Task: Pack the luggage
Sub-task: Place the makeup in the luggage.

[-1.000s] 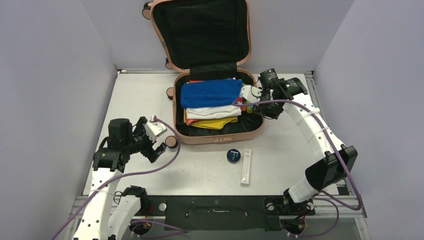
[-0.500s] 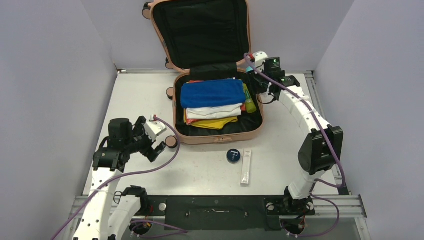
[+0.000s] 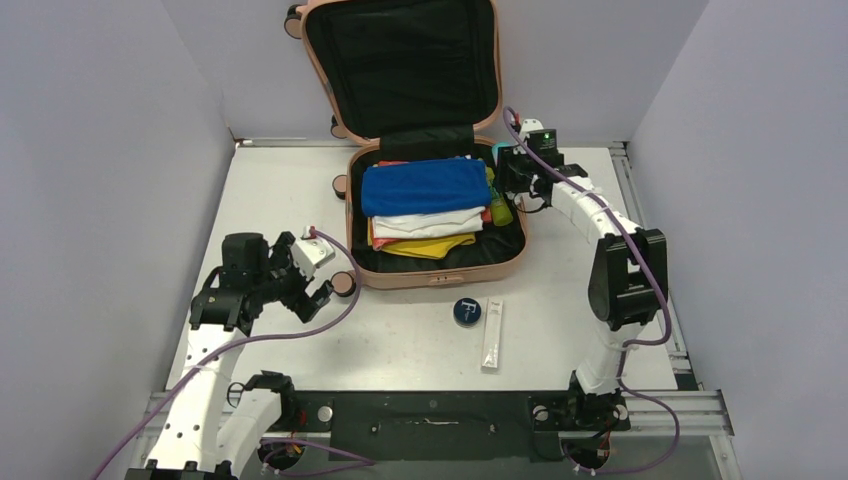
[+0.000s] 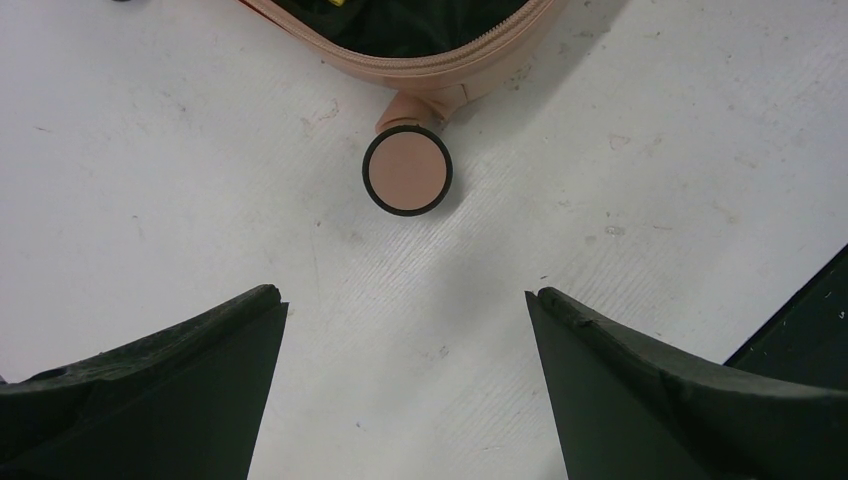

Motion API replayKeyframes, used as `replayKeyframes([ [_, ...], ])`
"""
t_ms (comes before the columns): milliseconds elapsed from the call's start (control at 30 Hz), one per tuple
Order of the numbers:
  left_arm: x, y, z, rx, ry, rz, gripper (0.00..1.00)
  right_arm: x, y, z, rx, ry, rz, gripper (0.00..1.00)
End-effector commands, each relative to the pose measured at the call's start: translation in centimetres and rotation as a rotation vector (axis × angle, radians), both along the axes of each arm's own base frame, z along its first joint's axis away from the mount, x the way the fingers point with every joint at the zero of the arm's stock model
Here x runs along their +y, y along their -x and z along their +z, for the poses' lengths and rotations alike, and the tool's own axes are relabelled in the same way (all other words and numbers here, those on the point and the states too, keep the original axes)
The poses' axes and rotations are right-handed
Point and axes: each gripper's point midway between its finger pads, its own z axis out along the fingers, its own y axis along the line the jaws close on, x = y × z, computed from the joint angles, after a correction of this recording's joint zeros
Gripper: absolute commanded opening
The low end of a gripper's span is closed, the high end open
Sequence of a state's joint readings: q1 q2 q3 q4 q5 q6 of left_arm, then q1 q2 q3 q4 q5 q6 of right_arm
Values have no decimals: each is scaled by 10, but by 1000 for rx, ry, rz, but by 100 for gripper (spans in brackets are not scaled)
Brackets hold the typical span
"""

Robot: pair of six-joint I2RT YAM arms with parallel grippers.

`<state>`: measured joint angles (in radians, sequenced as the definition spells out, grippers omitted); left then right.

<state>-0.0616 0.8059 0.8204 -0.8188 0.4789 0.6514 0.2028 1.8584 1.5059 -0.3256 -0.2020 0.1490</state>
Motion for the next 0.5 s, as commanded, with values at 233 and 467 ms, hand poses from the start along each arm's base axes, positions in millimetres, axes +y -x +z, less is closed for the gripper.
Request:
replayKeyframes([
  [233,-4,-11,24,-67,30,-4,96,24,-19,4,-74,-55,10,6],
  [467,-4,-9,24,-70,28,-6,96,28,-17,0,-64,-33,24,20],
])
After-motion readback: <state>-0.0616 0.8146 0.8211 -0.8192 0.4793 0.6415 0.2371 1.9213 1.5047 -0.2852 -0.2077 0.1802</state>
